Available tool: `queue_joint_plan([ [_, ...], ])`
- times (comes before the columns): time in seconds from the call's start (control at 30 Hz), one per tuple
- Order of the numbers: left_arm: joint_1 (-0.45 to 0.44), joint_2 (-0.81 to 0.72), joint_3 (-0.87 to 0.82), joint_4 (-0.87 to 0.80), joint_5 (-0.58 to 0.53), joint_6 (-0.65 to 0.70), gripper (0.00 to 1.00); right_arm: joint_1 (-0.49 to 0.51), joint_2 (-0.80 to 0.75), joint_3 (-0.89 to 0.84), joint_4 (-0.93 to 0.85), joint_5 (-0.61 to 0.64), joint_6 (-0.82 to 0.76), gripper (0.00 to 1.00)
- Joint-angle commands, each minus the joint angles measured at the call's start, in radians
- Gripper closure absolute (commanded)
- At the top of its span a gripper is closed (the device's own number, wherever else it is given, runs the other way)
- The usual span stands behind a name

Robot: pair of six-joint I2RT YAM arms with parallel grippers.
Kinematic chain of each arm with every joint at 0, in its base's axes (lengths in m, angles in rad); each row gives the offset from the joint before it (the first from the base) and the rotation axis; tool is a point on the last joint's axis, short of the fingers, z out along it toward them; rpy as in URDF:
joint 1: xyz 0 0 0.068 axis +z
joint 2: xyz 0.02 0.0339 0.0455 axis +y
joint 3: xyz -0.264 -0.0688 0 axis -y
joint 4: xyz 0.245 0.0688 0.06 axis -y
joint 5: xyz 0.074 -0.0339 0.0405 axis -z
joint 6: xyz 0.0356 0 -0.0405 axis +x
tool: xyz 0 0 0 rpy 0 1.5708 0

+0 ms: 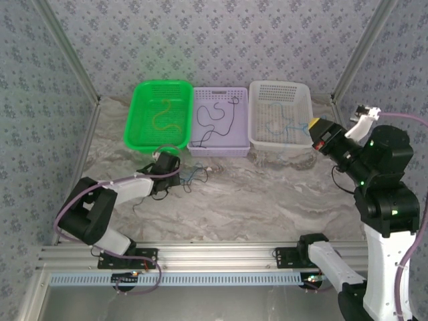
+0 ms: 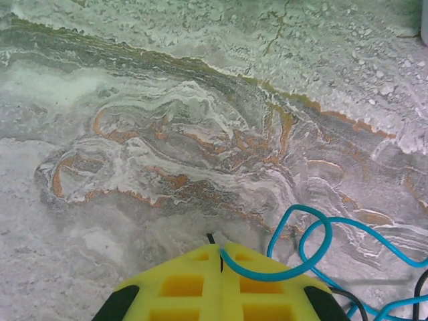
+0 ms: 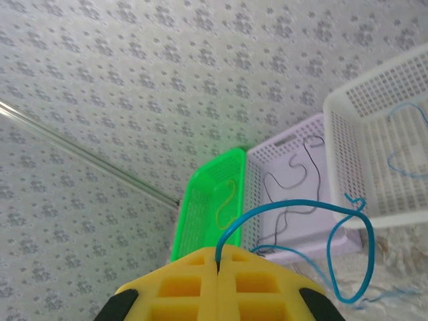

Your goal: Untangle the cables

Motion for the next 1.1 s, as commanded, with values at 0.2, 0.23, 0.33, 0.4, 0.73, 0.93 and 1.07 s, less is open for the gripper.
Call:
queue_joint_plan([
  [0.2, 0.003, -0.079, 0.011, -0.011, 0.057, -0.028, 0.66, -0.007, 0.070, 0.088, 0.001, -0.034, -0.019, 1.00],
  [0.23, -0.006, -0.123, 0.011, -0.024, 0.051, -0.031, 0.58, -0.007, 0.072, 0.087, -0.001, -0.039, -0.021, 1.00],
  [0.33, -0.033, -0.261, 0.025, -0.072, 0.039, -0.013, 0.43, -0.007, 0.077, 0.082, 0.002, -0.053, -0.030, 1.00],
  [0.4, -0.058, -0.349, 0.046, -0.102, 0.041, 0.024, 0.36, -0.006, 0.081, 0.073, 0.011, -0.071, -0.029, 1.00],
  [0.73, -0.147, -0.497, 0.163, -0.173, 0.222, 0.125, 0.27, 0.012, 0.067, -0.136, 0.052, -0.176, -0.021, 1.00],
  [0.93, -0.290, -0.369, 0.182, -0.167, 0.141, 0.040, 0.36, -0.006, -0.004, -0.458, -0.036, -0.127, -0.142, 1.00],
  [1.07, -0.420, -0.217, 0.207, -0.131, 0.078, 0.063, 0.40, -0.038, -0.037, -0.603, -0.055, -0.069, -0.190, 1.00],
])
